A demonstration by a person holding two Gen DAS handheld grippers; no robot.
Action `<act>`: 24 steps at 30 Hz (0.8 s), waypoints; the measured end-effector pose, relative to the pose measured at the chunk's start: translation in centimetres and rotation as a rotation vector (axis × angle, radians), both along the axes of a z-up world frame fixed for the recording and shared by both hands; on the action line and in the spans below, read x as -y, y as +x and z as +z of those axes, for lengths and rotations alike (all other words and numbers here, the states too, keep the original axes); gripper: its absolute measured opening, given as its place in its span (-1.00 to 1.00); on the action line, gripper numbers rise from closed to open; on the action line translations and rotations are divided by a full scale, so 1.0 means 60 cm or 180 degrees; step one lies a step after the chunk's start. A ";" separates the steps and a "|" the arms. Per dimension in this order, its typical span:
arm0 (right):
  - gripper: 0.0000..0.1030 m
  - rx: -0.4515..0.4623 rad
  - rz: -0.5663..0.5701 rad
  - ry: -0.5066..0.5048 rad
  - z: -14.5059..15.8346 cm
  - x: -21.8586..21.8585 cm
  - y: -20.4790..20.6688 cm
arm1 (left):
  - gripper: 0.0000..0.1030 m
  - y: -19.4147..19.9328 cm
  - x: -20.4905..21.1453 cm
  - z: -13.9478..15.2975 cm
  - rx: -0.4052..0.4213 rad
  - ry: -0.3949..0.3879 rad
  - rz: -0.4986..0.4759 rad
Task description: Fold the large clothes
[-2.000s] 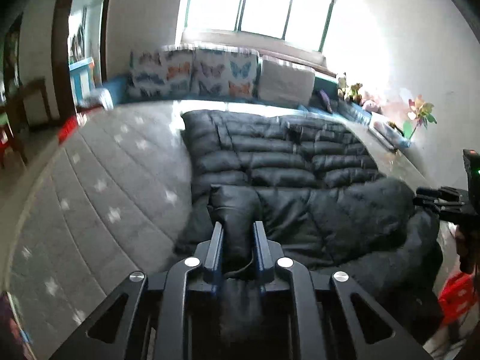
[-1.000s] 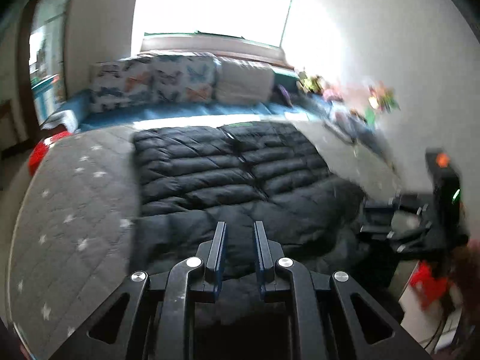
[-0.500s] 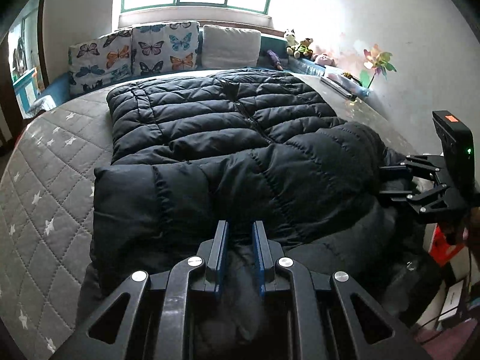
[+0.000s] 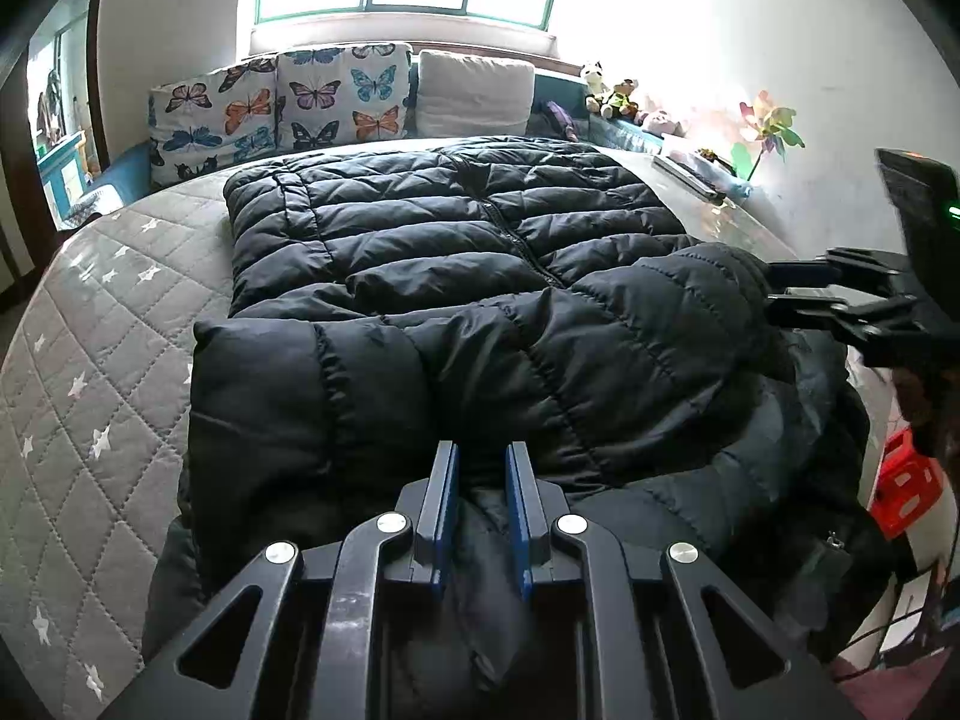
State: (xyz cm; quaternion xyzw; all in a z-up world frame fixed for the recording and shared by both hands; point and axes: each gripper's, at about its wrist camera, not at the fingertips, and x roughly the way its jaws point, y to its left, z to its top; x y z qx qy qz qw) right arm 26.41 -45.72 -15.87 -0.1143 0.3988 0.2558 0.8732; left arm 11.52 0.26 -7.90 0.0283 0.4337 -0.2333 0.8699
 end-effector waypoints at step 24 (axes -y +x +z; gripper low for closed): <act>0.15 -0.0042 0.0269 -0.0366 -0.059 -0.103 0.002 | -0.63 -0.002 -0.002 -0.004 0.0023 0.0034 0.0000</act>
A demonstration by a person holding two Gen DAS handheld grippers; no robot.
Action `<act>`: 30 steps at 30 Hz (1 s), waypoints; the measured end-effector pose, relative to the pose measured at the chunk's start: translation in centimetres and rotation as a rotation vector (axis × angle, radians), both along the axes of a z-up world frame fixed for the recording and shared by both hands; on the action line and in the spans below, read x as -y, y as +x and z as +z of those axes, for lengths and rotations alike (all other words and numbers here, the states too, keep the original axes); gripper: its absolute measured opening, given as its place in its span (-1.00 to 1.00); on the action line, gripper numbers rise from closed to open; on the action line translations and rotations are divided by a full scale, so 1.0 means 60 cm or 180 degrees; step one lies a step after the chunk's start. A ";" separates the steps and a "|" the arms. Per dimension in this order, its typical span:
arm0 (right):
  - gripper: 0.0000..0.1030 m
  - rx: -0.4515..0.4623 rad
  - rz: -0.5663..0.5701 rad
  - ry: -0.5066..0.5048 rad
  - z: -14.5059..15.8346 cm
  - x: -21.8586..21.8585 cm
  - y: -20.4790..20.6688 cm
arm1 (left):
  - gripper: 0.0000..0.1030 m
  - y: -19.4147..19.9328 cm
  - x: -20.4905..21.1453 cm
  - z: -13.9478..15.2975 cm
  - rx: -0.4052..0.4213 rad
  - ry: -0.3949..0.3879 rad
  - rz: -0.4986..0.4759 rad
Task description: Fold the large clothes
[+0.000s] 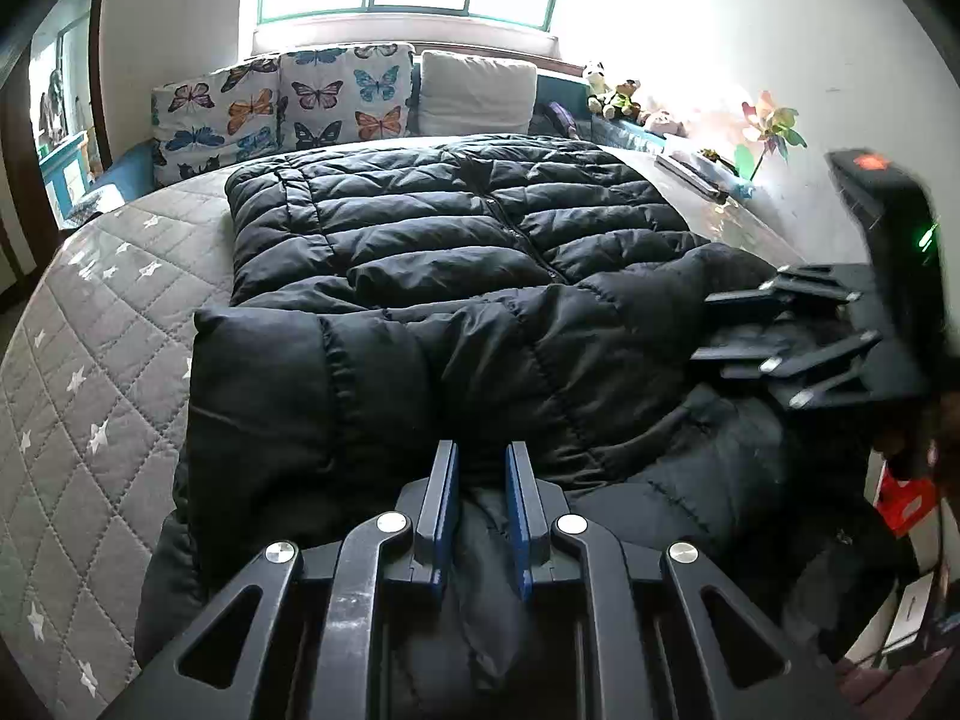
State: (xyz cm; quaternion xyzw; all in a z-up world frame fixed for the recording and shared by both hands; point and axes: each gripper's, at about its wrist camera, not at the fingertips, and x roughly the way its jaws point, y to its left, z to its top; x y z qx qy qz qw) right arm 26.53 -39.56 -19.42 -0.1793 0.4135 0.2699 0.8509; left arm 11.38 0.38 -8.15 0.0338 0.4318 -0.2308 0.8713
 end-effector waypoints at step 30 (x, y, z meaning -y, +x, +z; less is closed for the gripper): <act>0.17 0.0876 0.1251 -0.1027 -0.043 0.093 -0.261 | -0.63 0.025 0.011 -0.002 -0.0182 0.0111 -0.0033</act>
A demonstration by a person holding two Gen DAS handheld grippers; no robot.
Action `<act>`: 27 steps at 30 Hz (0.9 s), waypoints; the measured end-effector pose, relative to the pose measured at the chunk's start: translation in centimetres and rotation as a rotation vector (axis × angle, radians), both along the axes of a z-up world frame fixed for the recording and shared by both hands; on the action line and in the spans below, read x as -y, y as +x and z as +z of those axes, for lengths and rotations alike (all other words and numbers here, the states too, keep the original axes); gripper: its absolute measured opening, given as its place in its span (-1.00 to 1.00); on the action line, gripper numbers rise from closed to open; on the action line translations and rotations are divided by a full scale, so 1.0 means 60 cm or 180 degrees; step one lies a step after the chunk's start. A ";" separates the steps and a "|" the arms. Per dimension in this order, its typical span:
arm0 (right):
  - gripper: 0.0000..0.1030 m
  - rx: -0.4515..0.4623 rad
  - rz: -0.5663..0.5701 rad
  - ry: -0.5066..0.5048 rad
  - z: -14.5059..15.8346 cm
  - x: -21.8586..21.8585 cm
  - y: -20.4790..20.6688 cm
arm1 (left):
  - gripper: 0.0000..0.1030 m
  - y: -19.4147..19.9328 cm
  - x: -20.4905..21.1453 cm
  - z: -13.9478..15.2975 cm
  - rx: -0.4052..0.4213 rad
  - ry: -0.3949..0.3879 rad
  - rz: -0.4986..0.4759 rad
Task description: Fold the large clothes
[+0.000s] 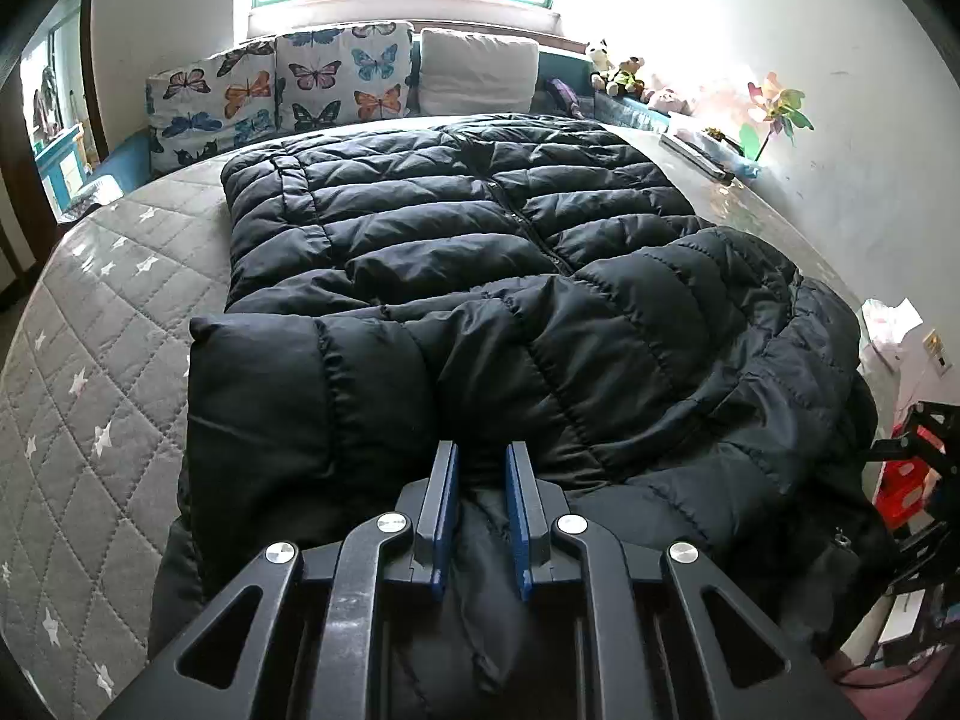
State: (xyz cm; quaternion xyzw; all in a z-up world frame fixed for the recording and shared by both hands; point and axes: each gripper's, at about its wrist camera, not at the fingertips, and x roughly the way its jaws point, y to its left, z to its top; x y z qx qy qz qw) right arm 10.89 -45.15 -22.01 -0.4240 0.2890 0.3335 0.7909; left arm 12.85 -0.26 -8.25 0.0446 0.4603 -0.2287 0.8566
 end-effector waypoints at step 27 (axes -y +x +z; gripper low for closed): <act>-0.08 0.0588 0.0614 0.0102 -0.019 -0.034 -0.051 | -0.63 0.017 -0.001 0.005 -0.0231 0.0032 -0.0040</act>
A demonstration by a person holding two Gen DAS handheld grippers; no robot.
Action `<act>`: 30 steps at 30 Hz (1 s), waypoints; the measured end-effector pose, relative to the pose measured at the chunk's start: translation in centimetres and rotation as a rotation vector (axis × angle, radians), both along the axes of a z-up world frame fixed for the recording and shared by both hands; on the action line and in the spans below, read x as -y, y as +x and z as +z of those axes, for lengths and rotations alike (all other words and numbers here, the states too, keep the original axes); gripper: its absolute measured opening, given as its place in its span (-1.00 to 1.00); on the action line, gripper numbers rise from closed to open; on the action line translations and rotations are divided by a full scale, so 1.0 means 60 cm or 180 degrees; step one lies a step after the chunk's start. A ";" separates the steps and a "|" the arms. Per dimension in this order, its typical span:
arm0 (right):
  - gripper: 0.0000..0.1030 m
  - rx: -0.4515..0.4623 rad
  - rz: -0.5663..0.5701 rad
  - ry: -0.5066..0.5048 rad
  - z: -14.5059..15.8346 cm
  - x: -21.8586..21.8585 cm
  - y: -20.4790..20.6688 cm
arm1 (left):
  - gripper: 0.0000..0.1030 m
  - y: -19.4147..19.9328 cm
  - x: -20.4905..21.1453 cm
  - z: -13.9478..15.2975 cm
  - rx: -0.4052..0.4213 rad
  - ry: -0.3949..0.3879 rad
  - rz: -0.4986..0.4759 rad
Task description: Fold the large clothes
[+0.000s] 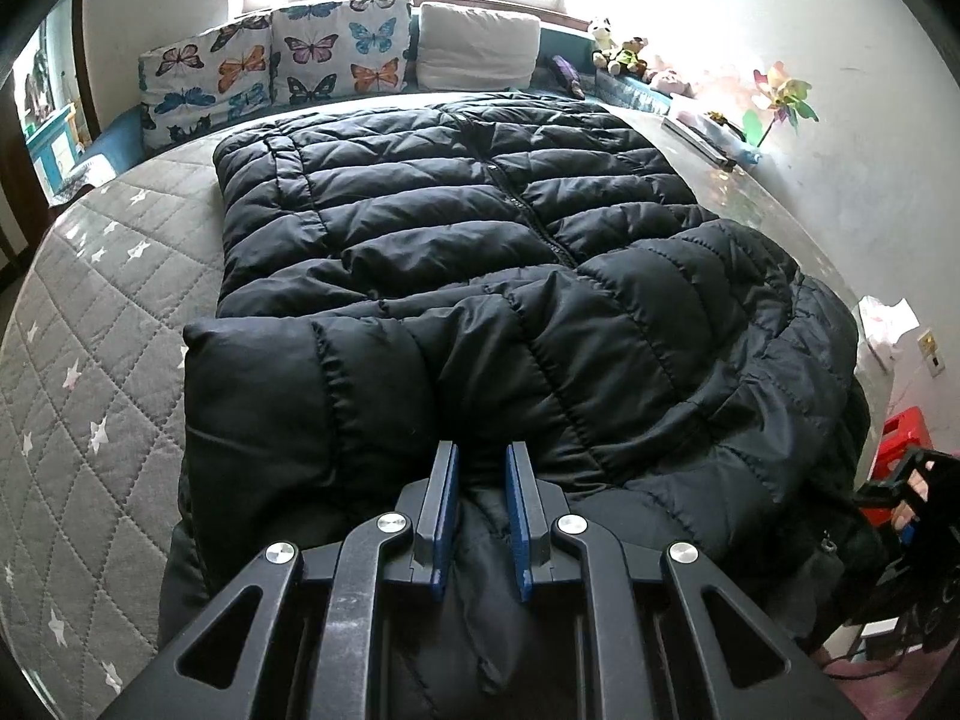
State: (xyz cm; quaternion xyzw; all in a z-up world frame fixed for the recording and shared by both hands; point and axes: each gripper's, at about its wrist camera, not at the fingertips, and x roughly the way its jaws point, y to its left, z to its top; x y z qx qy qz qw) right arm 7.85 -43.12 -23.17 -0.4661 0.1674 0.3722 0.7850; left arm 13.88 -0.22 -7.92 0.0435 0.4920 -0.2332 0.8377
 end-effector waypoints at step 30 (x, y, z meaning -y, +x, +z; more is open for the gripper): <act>-0.65 -0.1090 -0.1121 0.1871 0.202 0.050 0.152 | -0.50 0.150 -0.138 0.033 -0.0662 -0.0961 -0.0320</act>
